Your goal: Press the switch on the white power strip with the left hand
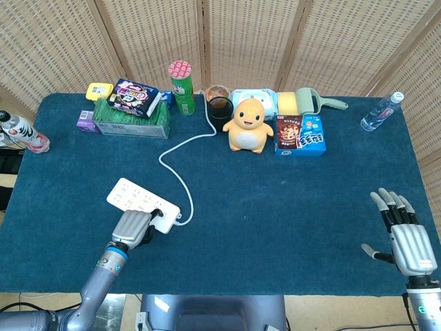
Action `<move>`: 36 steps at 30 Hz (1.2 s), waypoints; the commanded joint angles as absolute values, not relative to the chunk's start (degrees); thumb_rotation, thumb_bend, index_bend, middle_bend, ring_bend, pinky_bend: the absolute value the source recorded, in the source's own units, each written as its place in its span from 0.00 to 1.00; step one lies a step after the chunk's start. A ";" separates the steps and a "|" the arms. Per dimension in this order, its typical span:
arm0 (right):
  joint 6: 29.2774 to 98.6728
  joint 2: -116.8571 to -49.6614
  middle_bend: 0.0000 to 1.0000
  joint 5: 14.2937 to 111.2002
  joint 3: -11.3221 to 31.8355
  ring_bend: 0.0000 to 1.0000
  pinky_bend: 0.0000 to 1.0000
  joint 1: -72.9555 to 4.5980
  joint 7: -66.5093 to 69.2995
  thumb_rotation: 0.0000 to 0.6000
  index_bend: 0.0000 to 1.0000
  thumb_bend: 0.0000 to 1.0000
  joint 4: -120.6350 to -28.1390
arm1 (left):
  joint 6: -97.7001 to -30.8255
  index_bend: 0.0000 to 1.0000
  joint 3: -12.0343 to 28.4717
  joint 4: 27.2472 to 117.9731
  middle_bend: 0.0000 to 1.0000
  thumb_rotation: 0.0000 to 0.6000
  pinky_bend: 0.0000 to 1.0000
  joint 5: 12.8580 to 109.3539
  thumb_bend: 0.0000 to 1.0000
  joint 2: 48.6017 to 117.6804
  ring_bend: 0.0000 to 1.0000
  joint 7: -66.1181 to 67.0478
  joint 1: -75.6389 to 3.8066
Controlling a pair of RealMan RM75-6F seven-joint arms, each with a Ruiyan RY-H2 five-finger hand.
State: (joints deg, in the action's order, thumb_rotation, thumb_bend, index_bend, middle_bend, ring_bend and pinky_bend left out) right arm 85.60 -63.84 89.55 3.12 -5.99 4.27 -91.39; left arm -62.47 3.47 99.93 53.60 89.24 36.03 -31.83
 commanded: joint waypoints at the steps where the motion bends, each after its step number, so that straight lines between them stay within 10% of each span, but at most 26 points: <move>1: 85.57 -63.82 0.00 89.51 3.13 0.00 0.00 -6.00 4.30 1.00 0.00 0.00 -91.39 | -62.35 0.28 3.31 99.88 1.00 1.00 1.00 53.22 0.65 89.29 1.00 36.23 -32.07; 22: 85.55 -63.91 0.00 89.59 3.08 0.00 0.00 -6.00 3.91 1.00 0.00 0.00 -91.41 | -68.90 0.28 3.15 109.06 1.00 1.00 0.98 65.22 0.58 78.94 0.98 25.92 -28.38; 24: 85.57 -63.95 0.00 89.61 3.11 0.00 0.00 -6.03 3.84 1.00 0.00 0.00 -91.41 | -71.28 0.21 1.96 109.26 0.88 1.00 0.84 68.68 0.49 77.12 0.83 24.53 -26.71; 29: 85.60 -64.02 0.00 89.82 2.96 0.00 0.00 -5.99 3.37 1.00 0.00 0.00 -91.63 | -77.36 0.00 -0.24 108.77 0.03 1.00 0.38 74.36 0.21 73.23 0.11 22.22 -22.48; 36: 86.03 -64.11 0.00 90.00 2.97 0.00 0.00 -5.83 2.25 1.00 0.00 0.00 -92.04 | -88.07 0.00 -2.82 103.42 0.00 1.00 0.14 80.57 0.10 69.07 0.00 14.65 -14.22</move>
State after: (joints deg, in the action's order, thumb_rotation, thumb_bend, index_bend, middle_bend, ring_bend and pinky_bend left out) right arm 85.95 -64.08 90.03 2.94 -5.87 2.37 -92.00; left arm -85.06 -1.64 105.67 79.01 70.93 17.90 -17.04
